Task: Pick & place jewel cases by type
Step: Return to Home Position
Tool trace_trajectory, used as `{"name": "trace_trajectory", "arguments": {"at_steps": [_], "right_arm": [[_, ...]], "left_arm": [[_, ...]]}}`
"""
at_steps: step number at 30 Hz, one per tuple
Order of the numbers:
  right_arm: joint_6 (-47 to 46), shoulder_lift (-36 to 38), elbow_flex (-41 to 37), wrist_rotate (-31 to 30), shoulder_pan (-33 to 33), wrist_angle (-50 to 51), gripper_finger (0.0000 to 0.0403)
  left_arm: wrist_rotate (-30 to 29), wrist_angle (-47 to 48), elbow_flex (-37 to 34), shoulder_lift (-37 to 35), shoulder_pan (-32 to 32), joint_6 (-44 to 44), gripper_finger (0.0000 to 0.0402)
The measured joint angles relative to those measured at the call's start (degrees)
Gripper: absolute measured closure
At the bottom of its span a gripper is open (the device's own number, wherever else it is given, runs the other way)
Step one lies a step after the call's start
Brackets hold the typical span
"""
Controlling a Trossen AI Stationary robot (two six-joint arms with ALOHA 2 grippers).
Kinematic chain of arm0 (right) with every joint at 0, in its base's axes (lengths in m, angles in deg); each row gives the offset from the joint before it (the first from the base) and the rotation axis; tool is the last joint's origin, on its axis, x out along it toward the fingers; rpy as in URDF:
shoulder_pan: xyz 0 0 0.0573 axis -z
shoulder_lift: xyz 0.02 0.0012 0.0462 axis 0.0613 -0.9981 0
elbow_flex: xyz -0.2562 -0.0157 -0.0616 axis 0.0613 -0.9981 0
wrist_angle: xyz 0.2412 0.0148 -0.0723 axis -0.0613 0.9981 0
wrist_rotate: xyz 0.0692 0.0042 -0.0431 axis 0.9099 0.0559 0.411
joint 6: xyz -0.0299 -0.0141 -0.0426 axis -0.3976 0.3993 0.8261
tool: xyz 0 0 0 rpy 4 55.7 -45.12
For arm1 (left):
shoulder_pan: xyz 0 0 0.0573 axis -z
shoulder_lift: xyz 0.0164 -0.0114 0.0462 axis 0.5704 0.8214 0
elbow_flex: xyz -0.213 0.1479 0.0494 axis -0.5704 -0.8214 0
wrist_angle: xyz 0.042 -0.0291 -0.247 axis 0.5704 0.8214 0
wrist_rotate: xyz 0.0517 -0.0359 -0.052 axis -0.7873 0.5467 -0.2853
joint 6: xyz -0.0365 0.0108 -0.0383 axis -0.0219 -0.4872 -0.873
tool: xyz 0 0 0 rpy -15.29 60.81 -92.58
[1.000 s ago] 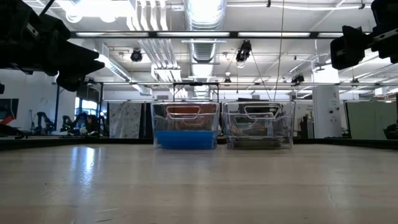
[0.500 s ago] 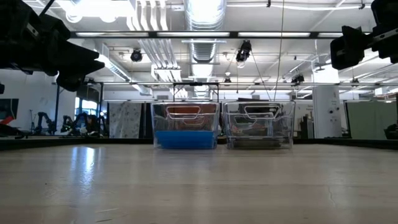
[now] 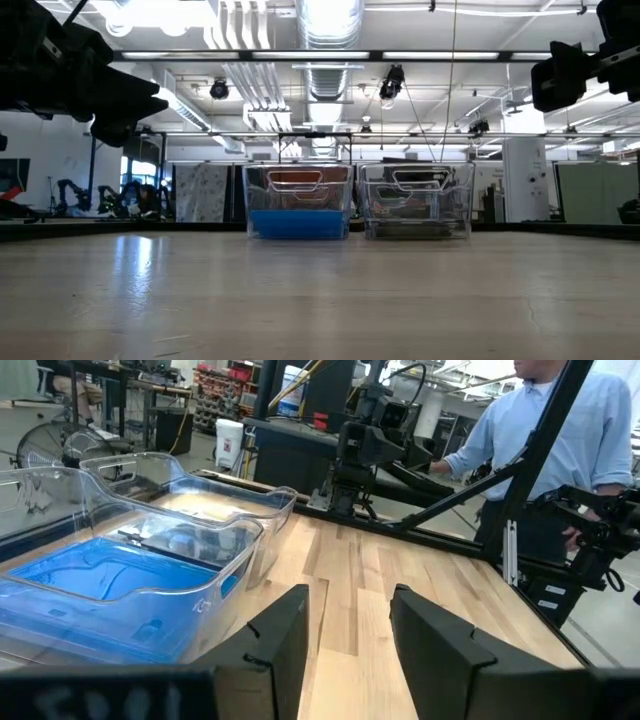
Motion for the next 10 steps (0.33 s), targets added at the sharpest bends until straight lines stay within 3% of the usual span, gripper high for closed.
{"name": "trace_trajectory", "arguments": {"at_steps": [10], "right_arm": [[0.00, 0.01, -0.02, 0.00, 0.00, 0.00, 0.0145]], "left_arm": [[0.02, 0.00, 0.00, 0.01, 0.00, 0.00, 0.0276]]}}
